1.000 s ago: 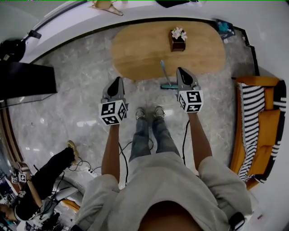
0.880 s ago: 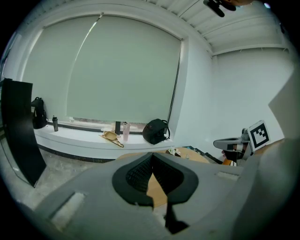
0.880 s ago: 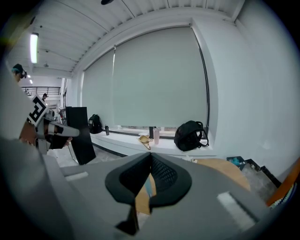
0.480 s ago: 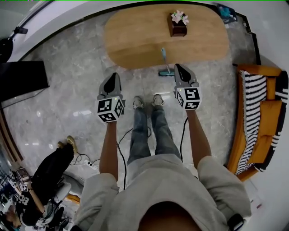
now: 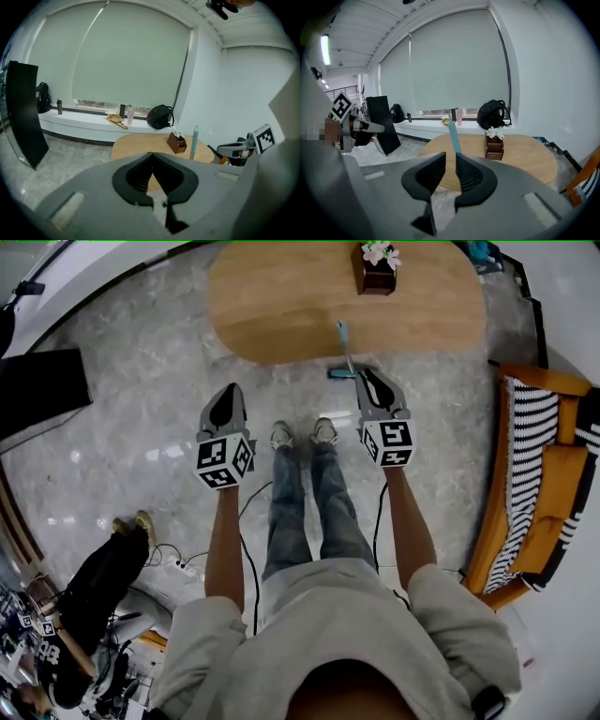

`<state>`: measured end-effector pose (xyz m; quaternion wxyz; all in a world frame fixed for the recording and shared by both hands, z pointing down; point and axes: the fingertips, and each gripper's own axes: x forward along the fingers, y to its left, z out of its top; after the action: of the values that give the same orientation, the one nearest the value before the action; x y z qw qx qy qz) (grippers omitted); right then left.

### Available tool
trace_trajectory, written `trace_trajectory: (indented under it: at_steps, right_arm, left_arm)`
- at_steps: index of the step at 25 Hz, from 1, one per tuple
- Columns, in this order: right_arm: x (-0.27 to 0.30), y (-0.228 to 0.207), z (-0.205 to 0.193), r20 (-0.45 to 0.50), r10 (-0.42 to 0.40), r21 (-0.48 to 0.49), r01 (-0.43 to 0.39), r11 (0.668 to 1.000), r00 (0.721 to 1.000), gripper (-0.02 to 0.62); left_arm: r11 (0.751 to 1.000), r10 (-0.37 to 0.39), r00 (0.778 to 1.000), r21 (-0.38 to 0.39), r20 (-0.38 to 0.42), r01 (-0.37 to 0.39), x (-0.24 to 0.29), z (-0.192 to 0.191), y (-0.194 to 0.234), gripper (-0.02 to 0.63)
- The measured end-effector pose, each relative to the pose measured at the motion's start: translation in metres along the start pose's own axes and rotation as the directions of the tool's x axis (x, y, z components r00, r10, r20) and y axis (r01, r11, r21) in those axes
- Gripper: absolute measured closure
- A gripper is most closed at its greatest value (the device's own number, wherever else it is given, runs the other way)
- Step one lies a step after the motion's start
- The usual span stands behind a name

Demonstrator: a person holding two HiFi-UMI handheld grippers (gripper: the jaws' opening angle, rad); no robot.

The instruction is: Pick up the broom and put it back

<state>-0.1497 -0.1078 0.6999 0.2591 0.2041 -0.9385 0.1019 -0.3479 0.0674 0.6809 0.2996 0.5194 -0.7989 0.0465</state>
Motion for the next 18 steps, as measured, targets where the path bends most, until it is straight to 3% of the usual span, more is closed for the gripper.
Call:
trace_trajectory:
  at_steps: [3, 6, 18]
  right_arm:
    - [0.004, 0.001, -0.007, -0.013, 0.01, 0.0, -0.01, 1.0, 1.0, 0.465]
    - [0.01, 0.002, -0.012, -0.022, 0.013, -0.002, -0.013, 1.0, 1.0, 0.437]
    - [0.058, -0.002, 0.006, -0.011, 0.013, -0.014, -0.013, 1.0, 1.0, 0.431]
  left_arm:
    - [1.0, 0.006, 1.0, -0.008, -0.01, -0.006, 0.003, -0.006, -0.001, 0.604]
    - [1.0, 0.011, 1.0, -0.019, -0.014, -0.011, 0.007, -0.009, -0.001, 0.604]
    - [0.999, 0.031, 0.999, -0.038, -0.019, -0.032, 0.009, -0.009, 0.006, 0.604]
